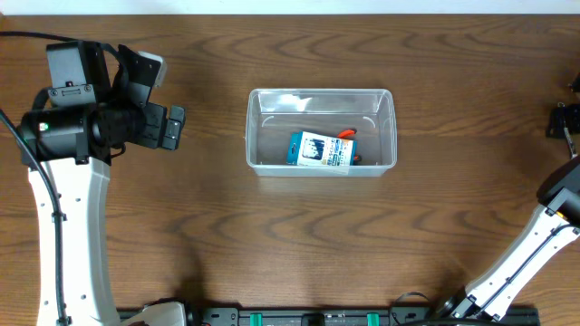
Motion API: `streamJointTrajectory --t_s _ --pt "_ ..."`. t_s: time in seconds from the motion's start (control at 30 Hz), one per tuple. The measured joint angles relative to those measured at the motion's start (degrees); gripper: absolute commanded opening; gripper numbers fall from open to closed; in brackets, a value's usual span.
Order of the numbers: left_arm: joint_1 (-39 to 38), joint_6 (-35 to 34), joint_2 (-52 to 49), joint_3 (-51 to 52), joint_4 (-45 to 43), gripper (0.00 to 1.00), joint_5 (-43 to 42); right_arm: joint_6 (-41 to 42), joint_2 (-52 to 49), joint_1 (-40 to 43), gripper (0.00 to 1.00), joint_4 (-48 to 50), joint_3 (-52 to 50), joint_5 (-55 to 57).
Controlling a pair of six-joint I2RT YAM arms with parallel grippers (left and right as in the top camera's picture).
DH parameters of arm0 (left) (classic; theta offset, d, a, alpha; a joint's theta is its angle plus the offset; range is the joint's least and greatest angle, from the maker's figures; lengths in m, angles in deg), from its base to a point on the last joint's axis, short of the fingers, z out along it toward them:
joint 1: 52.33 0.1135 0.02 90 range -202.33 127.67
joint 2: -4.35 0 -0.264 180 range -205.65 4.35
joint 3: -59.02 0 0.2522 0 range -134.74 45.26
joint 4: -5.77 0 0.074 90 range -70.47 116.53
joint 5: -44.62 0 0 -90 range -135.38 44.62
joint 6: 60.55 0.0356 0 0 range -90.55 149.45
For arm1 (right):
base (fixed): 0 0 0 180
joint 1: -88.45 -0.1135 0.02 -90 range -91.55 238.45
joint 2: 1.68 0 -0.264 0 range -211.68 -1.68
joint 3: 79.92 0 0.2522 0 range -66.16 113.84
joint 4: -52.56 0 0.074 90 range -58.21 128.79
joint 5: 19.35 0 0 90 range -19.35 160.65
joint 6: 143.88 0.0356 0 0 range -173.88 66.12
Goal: Pack container
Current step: 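Align and lower the right gripper onto the wrench's middle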
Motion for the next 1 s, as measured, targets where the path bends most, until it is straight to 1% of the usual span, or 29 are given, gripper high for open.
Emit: streamJointTrajectory --t_s 0.77,1.0 --pt "0.0 0.0 0.0 0.0 0.0 0.98 0.0 -0.2 -0.2 1.4 0.99 1.7 0.0 -1.2" --pt "0.0 0.0 0.0 0.0 0.0 0.98 0.0 -0.2 -2.6 1.4 0.99 1.8 0.0 -1.4"
